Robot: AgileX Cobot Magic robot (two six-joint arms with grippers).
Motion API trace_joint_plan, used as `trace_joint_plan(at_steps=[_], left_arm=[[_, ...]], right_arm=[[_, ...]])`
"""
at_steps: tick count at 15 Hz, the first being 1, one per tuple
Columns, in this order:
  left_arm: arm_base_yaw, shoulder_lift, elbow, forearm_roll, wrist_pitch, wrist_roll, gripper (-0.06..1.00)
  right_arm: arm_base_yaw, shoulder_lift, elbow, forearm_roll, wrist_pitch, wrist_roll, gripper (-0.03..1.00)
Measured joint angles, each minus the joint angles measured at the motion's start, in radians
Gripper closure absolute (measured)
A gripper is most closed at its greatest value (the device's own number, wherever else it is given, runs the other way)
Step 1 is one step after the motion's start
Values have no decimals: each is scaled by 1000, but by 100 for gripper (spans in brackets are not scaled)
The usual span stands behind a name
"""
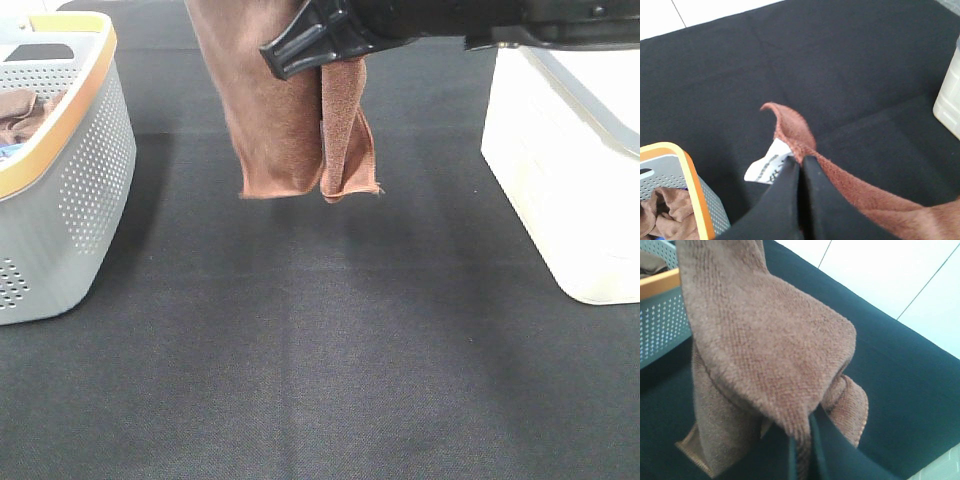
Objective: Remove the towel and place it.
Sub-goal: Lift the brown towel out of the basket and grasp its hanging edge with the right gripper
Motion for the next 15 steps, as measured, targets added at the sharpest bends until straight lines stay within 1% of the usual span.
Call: trace_joint_plan(at_steps=[1, 2, 3, 5, 6, 7, 8, 10, 12, 13, 15], left_arm=[[0, 16, 0, 17, -1, 0, 94], [0, 28, 0, 31, -14, 0, 94], [0, 28, 0, 31, -14, 0, 94], [0, 51, 0, 66, -81, 0, 94], [0, 60, 0, 90, -131, 0, 94], [0, 74, 0, 124, -195, 0, 94], [0, 83, 0, 140, -225, 0, 94], [11, 105, 0, 153, -278, 0, 94], [44, 118, 0, 156, -311, -27, 94], [62, 119, 0, 158, -310, -62, 94], [61, 114, 0, 150, -309, -75, 94]], right_arm=[[0, 0, 0, -5, -19, -14, 96], [0, 3, 0, -38, -36, -14, 96], [0, 3, 0, -38, -36, -14, 96], [0, 27, -6, -176, -81, -14, 96], [0, 51, -19, -260, -108, -13, 96], [0, 99, -43, -353, -156, 3, 96], [0, 137, -60, -387, -185, 18, 96], [-11, 207, -103, -414, -205, 43, 97], [-63, 275, -131, -413, -202, 69, 97], [-108, 298, -134, -387, -192, 96, 97], [-124, 297, -136, -326, -135, 128, 97]])
